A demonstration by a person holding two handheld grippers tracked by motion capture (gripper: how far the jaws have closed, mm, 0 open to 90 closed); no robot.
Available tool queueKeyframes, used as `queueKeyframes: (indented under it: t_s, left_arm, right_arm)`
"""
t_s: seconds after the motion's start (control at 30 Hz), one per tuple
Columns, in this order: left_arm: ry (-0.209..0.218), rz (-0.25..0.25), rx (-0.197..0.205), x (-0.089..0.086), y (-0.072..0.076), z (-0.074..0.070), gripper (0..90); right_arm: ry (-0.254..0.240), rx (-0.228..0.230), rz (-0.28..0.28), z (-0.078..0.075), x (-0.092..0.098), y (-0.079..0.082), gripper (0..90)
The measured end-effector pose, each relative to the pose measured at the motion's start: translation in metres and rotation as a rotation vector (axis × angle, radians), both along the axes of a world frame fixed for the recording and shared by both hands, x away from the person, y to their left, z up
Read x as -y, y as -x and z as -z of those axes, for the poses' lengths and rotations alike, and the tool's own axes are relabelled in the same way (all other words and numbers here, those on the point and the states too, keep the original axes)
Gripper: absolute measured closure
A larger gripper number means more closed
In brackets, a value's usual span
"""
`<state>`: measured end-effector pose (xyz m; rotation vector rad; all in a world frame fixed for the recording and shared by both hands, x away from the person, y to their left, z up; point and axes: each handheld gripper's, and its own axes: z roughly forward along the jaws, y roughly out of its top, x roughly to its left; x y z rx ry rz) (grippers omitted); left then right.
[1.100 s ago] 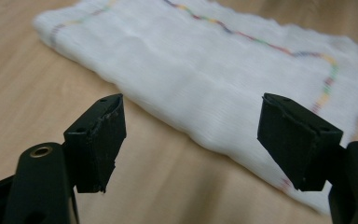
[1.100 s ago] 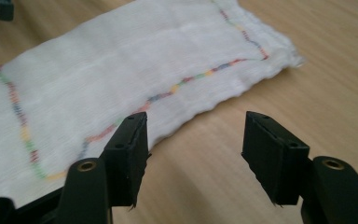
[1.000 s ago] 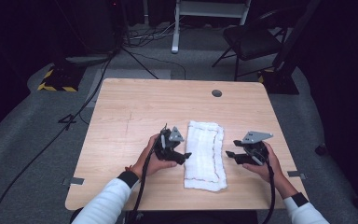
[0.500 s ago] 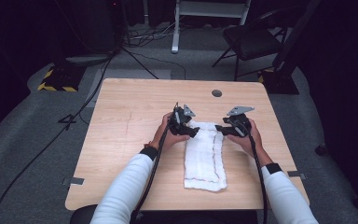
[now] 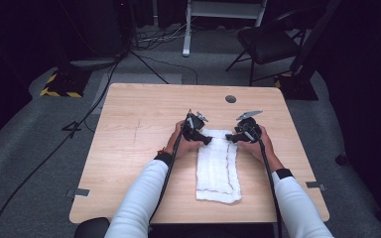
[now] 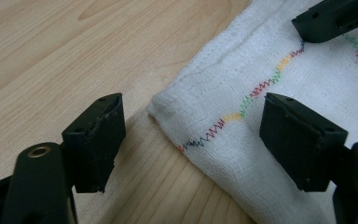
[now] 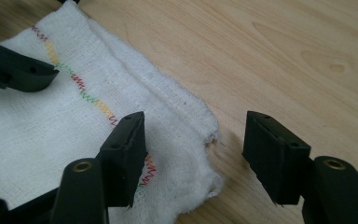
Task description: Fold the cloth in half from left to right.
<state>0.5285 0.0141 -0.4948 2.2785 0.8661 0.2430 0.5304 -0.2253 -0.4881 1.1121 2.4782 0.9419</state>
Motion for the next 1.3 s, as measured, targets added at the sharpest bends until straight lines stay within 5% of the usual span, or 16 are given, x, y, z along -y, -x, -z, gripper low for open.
queueKeyframes:
  t_s: [0.17,0.2,0.27,0.4,0.63,0.8,0.87,1.03,1.3]
  left_arm:
    - [0.023,0.065,-0.002,-0.002,0.000,-0.001,41.1]
    - [0.026,0.081,-0.004,-0.003,0.000,-0.002,51.8]
    - [0.029,0.100,-0.014,-0.004,-0.002,-0.003,54.5]
    - [0.033,0.130,-0.012,-0.005,-0.003,-0.004,76.1]
    - [-0.003,0.099,0.045,-0.003,-0.005,-0.010,79.3]
    - [0.048,0.095,0.093,-0.012,-0.008,-0.030,79.3]
    - [0.051,0.095,0.106,-0.016,-0.009,-0.037,79.3]
    - [0.032,0.072,0.186,-0.020,-0.009,-0.055,80.3]
    - [0.101,0.055,0.229,-0.036,-0.012,-0.074,80.4]
  right_arm:
    - [-0.032,-0.019,-0.042,0.000,-0.001,0.002,59.8]
    - [-0.034,-0.021,-0.054,0.000,-0.002,0.003,65.7]
    - [-0.037,-0.025,-0.059,0.000,-0.002,0.003,67.7]
    - [-0.003,-0.007,-0.067,-0.003,-0.010,0.006,80.5]
    - [0.024,0.076,-0.034,-0.009,-0.018,0.006,83.6]
    - [0.013,0.142,-0.017,-0.025,-0.020,0.007,83.8]
    - [-0.025,0.166,-0.019,-0.037,-0.020,0.008,83.9]
    - [-0.023,0.226,-0.019,-0.052,-0.026,0.010,84.1]
    - [-0.053,0.309,-0.018,-0.075,-0.037,0.015,84.3]
